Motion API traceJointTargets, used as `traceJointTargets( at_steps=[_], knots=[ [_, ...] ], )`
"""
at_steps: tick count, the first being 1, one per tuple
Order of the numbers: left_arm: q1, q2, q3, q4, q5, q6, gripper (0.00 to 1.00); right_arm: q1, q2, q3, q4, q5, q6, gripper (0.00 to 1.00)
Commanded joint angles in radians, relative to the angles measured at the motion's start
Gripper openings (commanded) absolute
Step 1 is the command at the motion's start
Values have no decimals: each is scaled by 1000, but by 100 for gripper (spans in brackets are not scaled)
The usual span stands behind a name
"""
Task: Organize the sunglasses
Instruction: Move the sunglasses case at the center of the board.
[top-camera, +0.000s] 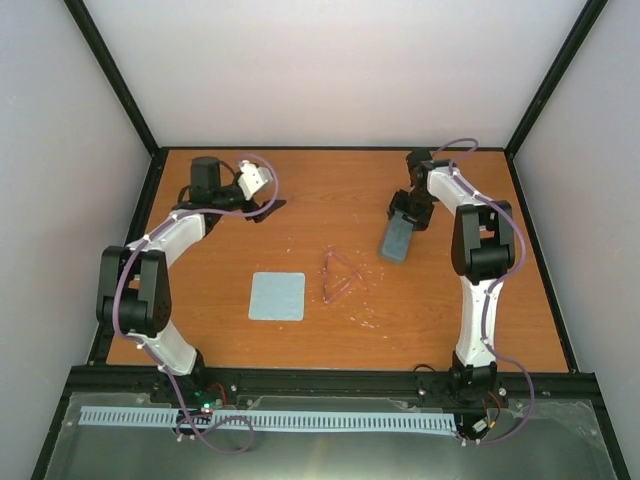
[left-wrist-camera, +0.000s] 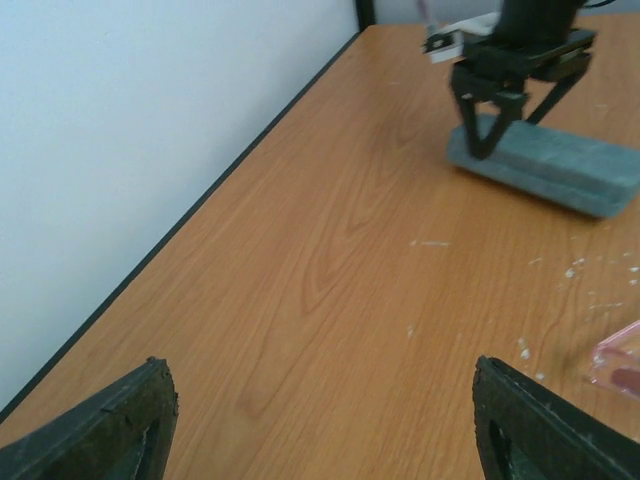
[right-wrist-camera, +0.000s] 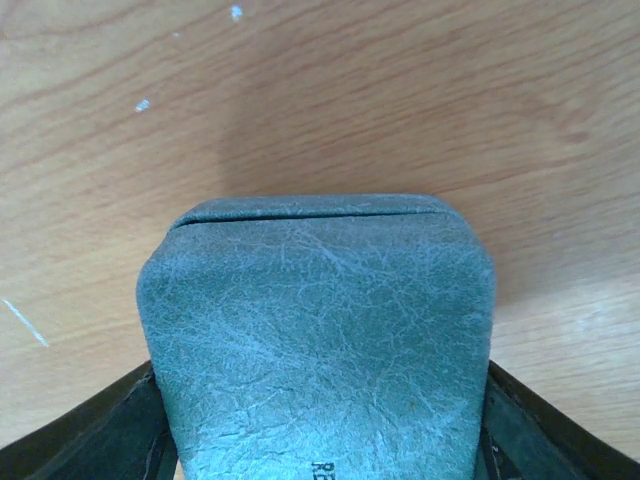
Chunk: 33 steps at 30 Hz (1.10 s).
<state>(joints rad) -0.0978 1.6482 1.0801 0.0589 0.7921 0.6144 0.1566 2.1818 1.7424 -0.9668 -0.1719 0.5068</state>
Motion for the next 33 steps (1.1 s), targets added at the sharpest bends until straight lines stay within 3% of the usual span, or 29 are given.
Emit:
traceJointTargets(
  at_steps=[1,6,15,19,21,27,33],
  knots=[
    [-72,30,66,-58,35,47,81,59,40,42,38,-59,269,30],
    [-152,55,86,-136,-21,100,81,121,90,72,67,-40,428,36],
    [-240,90,158,-197,-97,115,85,153,208,268,40,-30,519,70],
    [-279,146,235,-258,-116,96,86,152,172,241,63,-29,508,83],
    [-305,173,263,-275,-137,99,87,153,157,213,90,-47,501,99],
    [-370,265,375,-316,-190,95,87,151,65,128,129,-32,466,100],
    [-448,396,529,-393,-299,55,83,105,-294,-184,212,109,421,100]
  ],
)
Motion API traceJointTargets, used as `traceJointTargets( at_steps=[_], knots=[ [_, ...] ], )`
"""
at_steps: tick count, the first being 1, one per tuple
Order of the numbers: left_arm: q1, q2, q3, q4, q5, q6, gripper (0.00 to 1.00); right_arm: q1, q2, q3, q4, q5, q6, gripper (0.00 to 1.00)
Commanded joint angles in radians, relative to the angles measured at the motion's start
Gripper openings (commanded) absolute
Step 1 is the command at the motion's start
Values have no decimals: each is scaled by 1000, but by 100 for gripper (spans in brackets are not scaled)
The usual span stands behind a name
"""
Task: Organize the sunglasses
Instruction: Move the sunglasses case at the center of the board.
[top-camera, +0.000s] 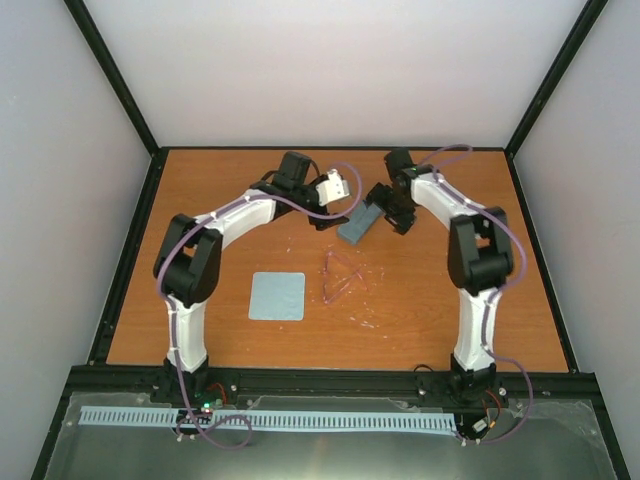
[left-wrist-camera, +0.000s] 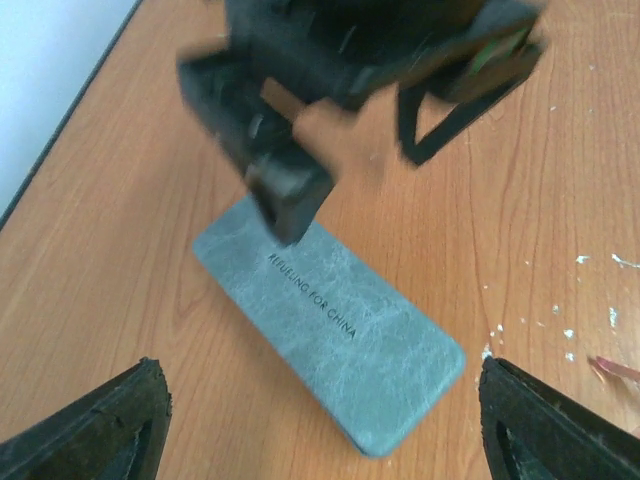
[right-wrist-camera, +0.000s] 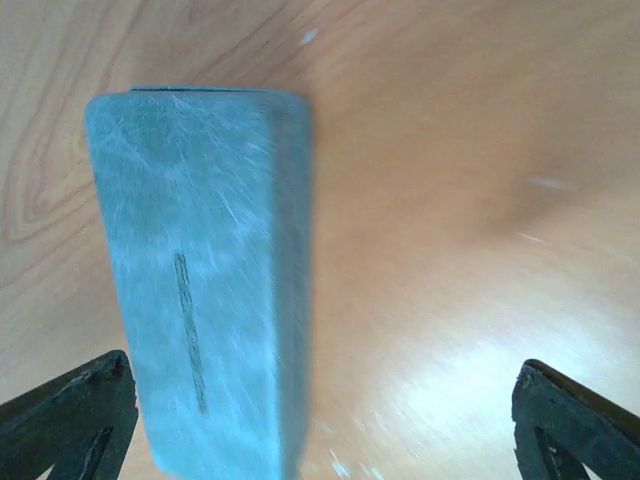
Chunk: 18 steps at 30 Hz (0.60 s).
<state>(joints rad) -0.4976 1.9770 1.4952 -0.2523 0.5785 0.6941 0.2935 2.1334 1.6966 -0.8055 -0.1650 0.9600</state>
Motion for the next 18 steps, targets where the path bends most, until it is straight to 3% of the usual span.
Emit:
traceJointTargets(
  at_steps=[1,5,10,14,16,18],
  knots=[
    [-60,92,158,-110,-109,-39,83,-46,-301,-201,64,114,-36,100],
    [-102,183,273,-228,-190,-101,81,-117,-496,-425,118,129,-45,94],
    [-122,245,348,-302,-290,-187,80,-172,-634,-581,201,105,-77,92],
    [-105,244,353,-239,-488,-219,74,-175,-581,-564,205,21,-108,80],
    [-67,233,355,-201,-510,-245,67,-170,-508,-529,224,-44,-119,73],
    [-16,228,372,-183,-501,-275,58,-156,-443,-460,216,-62,-130,59]
  ],
)
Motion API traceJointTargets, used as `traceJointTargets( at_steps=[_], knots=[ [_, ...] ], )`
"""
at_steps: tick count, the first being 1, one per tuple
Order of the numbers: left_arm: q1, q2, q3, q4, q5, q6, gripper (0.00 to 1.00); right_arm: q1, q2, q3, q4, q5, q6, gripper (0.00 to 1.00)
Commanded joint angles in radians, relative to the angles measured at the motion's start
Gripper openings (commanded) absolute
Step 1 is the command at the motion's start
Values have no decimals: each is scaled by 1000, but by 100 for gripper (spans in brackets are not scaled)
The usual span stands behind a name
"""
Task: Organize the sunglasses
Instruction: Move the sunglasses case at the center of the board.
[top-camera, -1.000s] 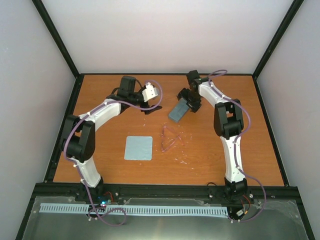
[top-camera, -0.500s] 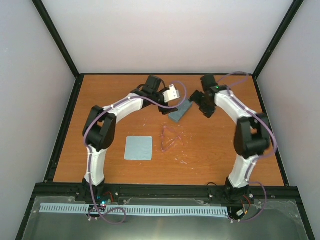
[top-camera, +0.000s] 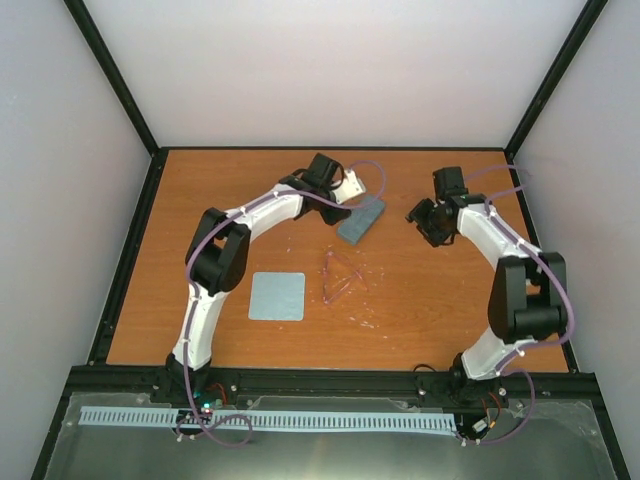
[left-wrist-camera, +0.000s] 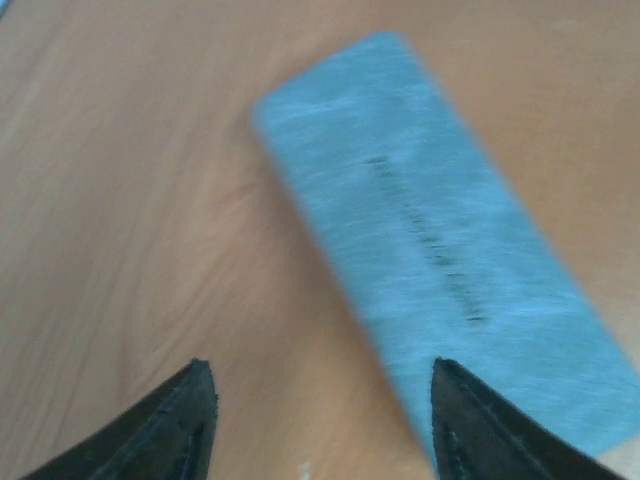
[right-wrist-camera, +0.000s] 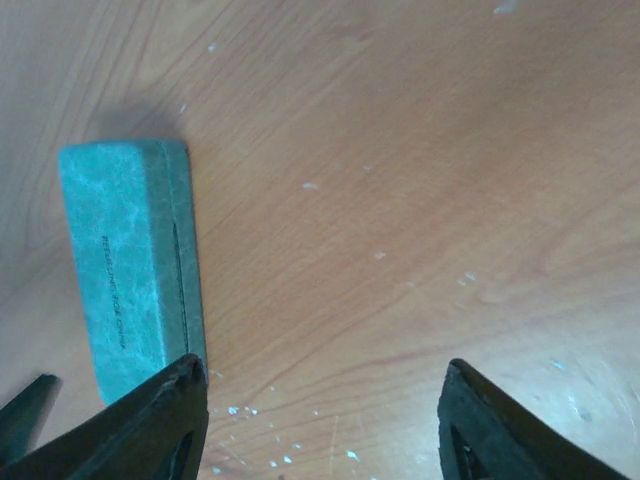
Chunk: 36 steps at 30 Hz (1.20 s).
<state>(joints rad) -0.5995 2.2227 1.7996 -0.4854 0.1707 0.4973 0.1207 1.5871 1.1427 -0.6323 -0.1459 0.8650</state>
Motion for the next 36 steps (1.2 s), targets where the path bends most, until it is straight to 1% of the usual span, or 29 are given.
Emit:
traceJointTargets(
  at_steps=[1,2,3,4,5,6,7,9,11,15,22,28,34,36],
  knots=[
    [108,-13,73,51,-91,-77,53,24,131,133,26,-82,-43,49],
    [124,-8,73,51,-97,-61,47,36,163,175,11,-82,-51,40],
    [134,0,62,50,-108,-29,42,45,192,214,-3,-84,-59,39],
    [138,8,46,52,-119,1,37,54,228,261,-22,-87,-63,44],
    [139,14,22,61,-124,37,32,66,267,306,-42,-91,-68,51],
    [139,18,-5,70,-117,66,28,77,304,359,-66,-96,-71,55],
    [139,18,-29,80,-99,85,25,91,347,412,-95,-98,-74,57],
    [140,18,-64,97,-60,99,20,113,424,513,-144,-91,-76,64],
    [139,19,-87,108,-25,109,19,151,490,607,-191,-83,-70,68],
    [142,7,-116,146,37,132,19,184,609,757,-301,-83,-53,76],
    [145,9,-149,202,117,146,19,210,702,898,-418,-46,-47,78],
    [116,9,-147,206,206,118,19,210,691,896,-459,36,-60,78],
    [72,10,-166,232,256,86,19,210,701,896,-475,52,-65,85],
    [56,11,-181,246,254,89,19,209,701,899,-478,64,-71,85]
  ],
)
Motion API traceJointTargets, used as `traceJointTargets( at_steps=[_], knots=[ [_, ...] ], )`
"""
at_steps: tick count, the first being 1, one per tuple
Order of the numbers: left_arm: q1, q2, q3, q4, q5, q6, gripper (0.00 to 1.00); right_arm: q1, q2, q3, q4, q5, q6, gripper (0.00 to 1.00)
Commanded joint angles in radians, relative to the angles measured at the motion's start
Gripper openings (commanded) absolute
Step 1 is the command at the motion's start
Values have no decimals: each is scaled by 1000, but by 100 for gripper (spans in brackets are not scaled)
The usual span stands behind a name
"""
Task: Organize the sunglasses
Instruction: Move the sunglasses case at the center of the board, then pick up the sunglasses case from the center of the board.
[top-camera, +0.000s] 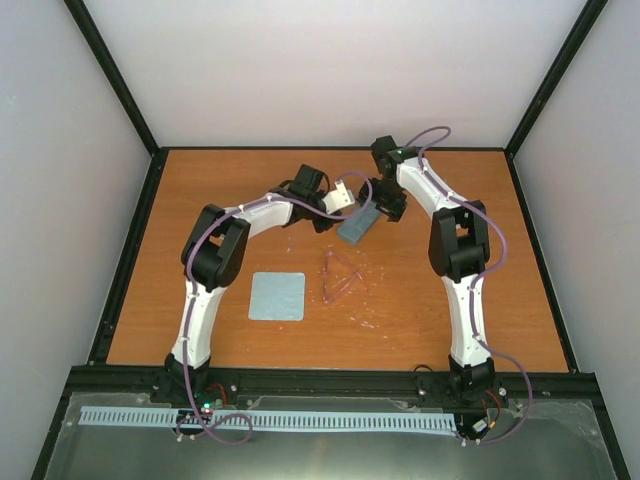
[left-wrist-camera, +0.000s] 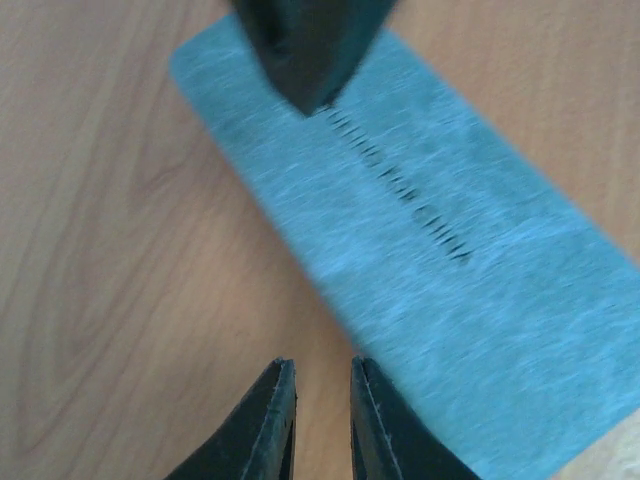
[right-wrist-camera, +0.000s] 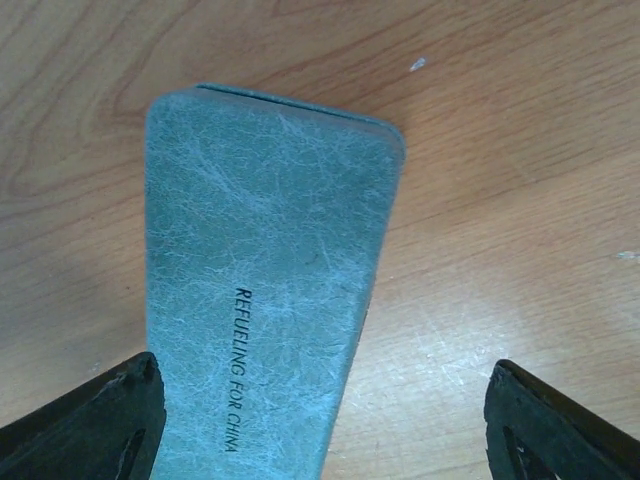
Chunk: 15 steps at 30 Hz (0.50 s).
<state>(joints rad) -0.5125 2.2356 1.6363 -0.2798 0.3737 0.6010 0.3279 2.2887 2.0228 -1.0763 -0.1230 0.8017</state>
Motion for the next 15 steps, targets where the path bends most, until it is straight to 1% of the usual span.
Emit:
traceJointTargets(
  at_steps=[1,7,11,12,13,14,15],
  knots=[
    [-39,-1,-24,44,50,-15,19,0,-2,19,-34,47,-10,85],
    [-66,-9,-66,67,95,-28,19,-19,-1,21,-23,49,-22,85],
    [-76,-20,-78,90,134,-71,21,-24,23,47,-23,30,-57,85],
    [-77,-25,-76,97,123,-86,23,-25,34,61,-27,25,-72,85],
    [-75,-32,-71,103,94,-99,29,-24,48,78,-38,21,-89,85],
    [-73,-41,-68,109,57,-111,42,-21,62,110,-52,24,-121,85],
    [-64,-52,-67,111,25,-119,50,-17,80,137,-69,35,-147,85]
  ],
)
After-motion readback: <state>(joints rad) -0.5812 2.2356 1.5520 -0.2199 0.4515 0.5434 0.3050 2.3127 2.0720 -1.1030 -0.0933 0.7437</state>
